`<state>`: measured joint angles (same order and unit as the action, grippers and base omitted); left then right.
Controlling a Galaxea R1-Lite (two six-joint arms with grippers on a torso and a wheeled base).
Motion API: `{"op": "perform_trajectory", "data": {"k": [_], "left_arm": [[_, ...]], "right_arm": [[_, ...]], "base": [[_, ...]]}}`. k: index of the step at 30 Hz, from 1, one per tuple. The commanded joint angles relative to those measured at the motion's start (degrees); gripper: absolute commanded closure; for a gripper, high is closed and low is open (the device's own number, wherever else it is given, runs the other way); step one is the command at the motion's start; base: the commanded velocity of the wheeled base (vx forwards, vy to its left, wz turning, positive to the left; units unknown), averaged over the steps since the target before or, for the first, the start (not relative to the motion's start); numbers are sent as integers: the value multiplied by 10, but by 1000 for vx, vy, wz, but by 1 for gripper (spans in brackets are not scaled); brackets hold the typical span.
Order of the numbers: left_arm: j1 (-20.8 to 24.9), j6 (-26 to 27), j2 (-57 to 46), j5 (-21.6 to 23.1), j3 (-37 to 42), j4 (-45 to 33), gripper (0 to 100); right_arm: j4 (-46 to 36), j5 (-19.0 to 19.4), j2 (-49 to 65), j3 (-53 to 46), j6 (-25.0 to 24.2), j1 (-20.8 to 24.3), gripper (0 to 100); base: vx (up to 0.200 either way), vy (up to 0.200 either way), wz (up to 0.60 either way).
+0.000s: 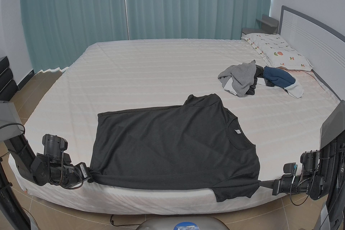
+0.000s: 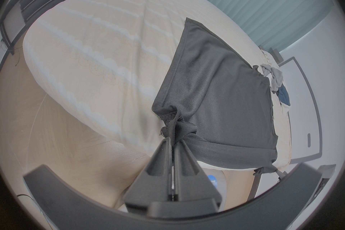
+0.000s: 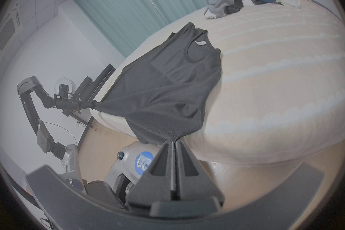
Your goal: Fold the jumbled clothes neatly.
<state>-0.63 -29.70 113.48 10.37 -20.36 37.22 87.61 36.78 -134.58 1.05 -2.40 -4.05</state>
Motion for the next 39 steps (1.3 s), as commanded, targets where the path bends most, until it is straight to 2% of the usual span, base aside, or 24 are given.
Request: {"op": "perform_trajectory", "data": {"k": [1,4,11,21,33,39], "left_arm": [[-3,22,-2,0,15,1,100],[-3,46,-5,-1,26,3,100],[-5,61,-5,-4,34,1,100],[-3,153,-2,-4,79,4,100],[2,158,12,-4,87,7,100],[-3,211,5,-4,108,5,100]], "right_arm": [[-44,1,16,-10,25,-1,100],[-82,1,29,-10,50,-1,100],[-125,0,61,-10,55,-5,100],[-253,-1,123,-10,84,-8,100],[-301,-1,125,-10,100,-11,100],[-360,-7,129,-10,122,-11,100]], "base": [[0,0,0],[0,0,0],[0,0,0],[0,0,0],[0,0,0],[0,0,0]]}}
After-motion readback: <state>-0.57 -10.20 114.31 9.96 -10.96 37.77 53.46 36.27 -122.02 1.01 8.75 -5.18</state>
